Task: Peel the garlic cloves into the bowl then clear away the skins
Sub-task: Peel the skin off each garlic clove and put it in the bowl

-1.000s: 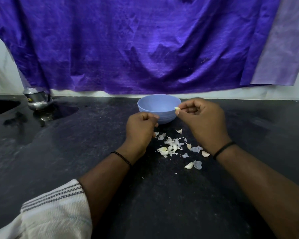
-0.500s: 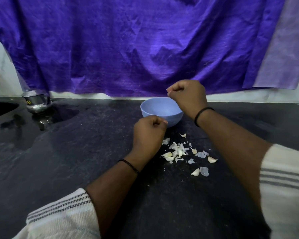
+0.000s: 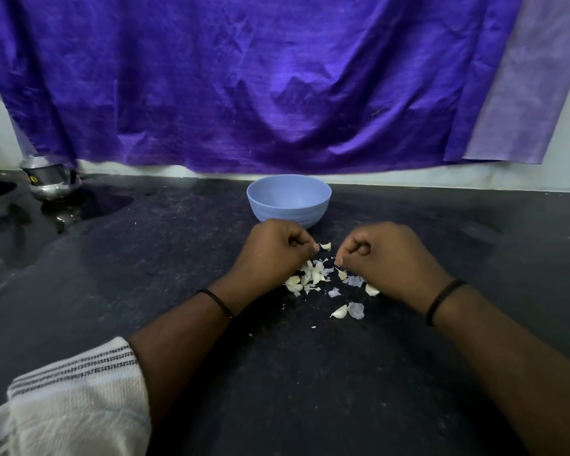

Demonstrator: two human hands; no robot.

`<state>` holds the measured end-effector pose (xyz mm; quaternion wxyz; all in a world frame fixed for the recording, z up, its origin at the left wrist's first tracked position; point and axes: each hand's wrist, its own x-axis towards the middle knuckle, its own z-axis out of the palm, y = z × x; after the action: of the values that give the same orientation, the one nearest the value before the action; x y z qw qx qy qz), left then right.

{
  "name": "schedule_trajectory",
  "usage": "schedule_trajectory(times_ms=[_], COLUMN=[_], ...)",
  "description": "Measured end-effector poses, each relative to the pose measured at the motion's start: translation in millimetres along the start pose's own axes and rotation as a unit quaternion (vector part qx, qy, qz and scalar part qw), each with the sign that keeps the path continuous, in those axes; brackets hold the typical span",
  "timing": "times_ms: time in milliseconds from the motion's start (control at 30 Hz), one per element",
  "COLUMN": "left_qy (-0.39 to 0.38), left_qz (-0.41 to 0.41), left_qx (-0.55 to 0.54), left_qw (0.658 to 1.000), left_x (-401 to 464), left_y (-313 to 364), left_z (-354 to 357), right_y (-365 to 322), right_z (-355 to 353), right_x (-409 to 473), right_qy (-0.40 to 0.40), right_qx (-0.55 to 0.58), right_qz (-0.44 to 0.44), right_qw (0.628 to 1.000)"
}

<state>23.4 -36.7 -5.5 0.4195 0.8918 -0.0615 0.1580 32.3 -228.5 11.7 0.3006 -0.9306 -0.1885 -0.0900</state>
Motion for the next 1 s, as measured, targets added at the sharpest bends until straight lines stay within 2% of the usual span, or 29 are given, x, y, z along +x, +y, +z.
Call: schedule_trajectory(times_ms=[200, 467, 567, 767, 1000], left_qy=[-0.038, -0.023, -0.019, 0.008, -0.024], left_qz=[0.011, -0.012, -0.014, 0.009, -0.038], left_qx=[0.018, -0.016, -0.031, -0.075, -0.215], left_qw=[0.999, 1.000, 0.999, 0.997, 0.976], left_x=[-1, 1, 1, 1, -1], left_y=[1, -2, -3, -3, 5], left_z=[0, 2, 2, 1, 0], right_y=[9, 6, 7, 4, -4], right_z=[-1, 22, 22, 15, 13], right_x=[8, 9, 10, 9, 6], right_qy=[-0.018, -0.050, -0.042, 0.018, 0.075], right_qx=[-0.056, -0.059, -0.052, 0.060, 0.195], right_qz=[-0.024, -0.119, -0.127, -0.092, -0.069], right_qw=[0.998, 0.990, 0.990, 0.994, 0.976])
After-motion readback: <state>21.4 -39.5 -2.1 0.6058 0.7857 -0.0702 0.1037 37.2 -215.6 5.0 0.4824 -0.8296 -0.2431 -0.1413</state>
